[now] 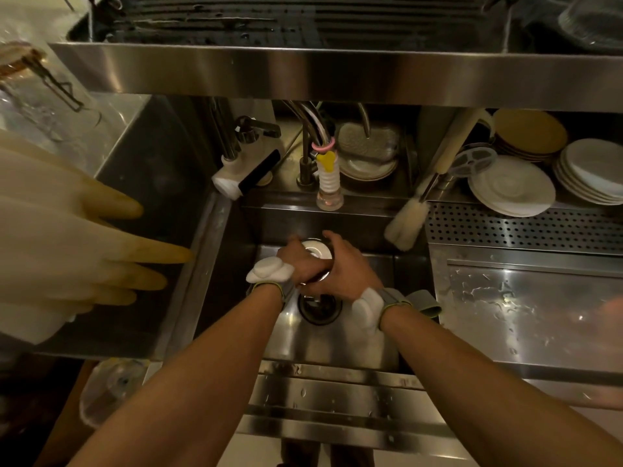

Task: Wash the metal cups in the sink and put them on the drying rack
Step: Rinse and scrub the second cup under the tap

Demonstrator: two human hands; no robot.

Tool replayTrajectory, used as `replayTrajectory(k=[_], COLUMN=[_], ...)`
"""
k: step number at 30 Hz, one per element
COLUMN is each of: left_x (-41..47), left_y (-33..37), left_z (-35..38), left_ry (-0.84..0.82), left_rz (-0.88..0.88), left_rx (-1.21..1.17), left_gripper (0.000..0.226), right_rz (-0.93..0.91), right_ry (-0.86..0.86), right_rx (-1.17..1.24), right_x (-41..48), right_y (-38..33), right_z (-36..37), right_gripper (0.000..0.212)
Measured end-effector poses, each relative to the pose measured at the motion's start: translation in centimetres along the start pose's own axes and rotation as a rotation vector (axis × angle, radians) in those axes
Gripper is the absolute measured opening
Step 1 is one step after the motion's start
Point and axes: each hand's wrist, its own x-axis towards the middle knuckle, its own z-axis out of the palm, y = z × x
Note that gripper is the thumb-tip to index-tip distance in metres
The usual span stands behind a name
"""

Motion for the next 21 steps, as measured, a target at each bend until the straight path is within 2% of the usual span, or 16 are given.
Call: replayTrajectory(k=[4,7,9,12,17,21], left_x=[0.1,0.6,0.7,0.5,0.0,0.2], left_y=[0.2,-0.2,-0.1,0.6,0.2,0.6], left_z=[0.0,-0.9,-1.4,-1.9,-2.4,-3.5], left_ry=[0.135,0.029,0.036,0.041,-0.207,-0.258], left_rz=[0.001,0.096,0.104,0.084,0.022,0.014], left_rx=[0.106,0.243,0.252,0.099,-0.433,-0.519], left_gripper=[0.056,0.081,0.088,0.077,0.04,0.029], right_rz=[-0.049,-0.05,-0.022,0.052,0.107,0.087], right_ry=[-0.011,-0.064,-0.096,-0.021,0.122,0.182], right_rx=[0.047,0.081,0.097,0.184,0.221,0.156], right_x=[-0.2,-0.1,0.2,0.8,1.6,1.7], right_y=[-0.1,0.2,0.5,0.5,1.6,1.4], right_z=[-0.3,-1.2,-1.1,0.3,0.6,-0.9], right_gripper=[0.117,0.118,0.122,0.128,0.123,0.111])
